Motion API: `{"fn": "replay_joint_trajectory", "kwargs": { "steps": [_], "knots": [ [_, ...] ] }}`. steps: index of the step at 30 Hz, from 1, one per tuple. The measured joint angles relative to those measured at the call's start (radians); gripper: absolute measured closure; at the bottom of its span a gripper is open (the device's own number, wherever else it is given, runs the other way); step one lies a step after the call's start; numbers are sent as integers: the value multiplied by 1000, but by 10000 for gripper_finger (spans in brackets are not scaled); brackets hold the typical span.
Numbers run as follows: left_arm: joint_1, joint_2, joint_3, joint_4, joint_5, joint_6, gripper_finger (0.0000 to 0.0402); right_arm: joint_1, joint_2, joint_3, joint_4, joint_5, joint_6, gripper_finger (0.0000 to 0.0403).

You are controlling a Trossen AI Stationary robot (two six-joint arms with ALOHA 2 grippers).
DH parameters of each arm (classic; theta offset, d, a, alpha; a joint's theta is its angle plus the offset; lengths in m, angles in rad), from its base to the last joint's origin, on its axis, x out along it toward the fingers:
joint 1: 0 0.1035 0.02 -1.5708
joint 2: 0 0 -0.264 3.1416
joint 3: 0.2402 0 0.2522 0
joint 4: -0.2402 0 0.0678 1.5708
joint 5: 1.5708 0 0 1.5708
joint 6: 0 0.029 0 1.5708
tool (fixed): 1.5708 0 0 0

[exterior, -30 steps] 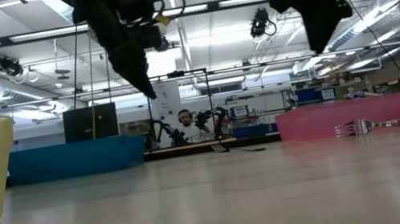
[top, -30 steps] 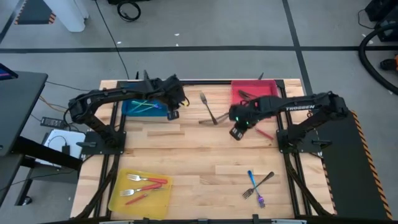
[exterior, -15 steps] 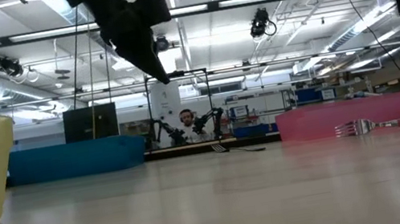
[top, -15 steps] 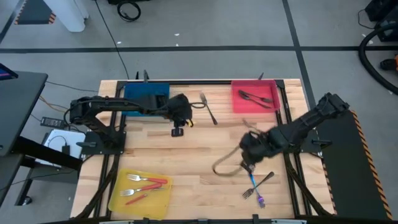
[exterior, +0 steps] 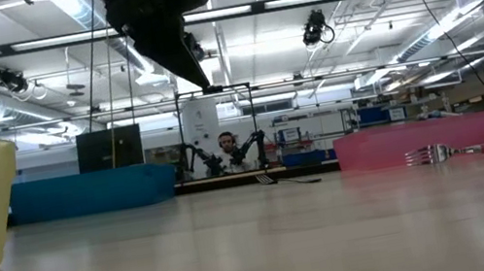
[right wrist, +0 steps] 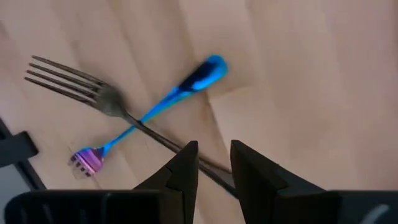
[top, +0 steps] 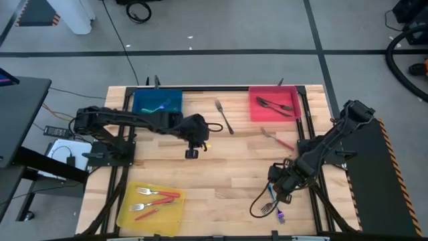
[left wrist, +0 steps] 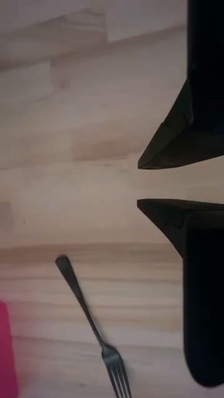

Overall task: Sort silverware by color (type)
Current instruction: Put the bottom black fork into the red bin

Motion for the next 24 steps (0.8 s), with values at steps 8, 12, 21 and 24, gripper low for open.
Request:
{"fn": "replay_joint_trajectory", "kwargs": {
  "steps": [8,12,21,24],
  "knots": [
    [-27,0,0,0,0,-29,315,44,0,-63,266,-4,32,301],
    [-32,0,0,0,0,-53,315,73,0,-63,303,47,34,303],
    [-32,0,0,22,0,-81,315,135,0,-66,245,137,16,304],
    [-31,0,0,51,0,-80,315,158,2,-85,272,167,16,305]
  ]
}}
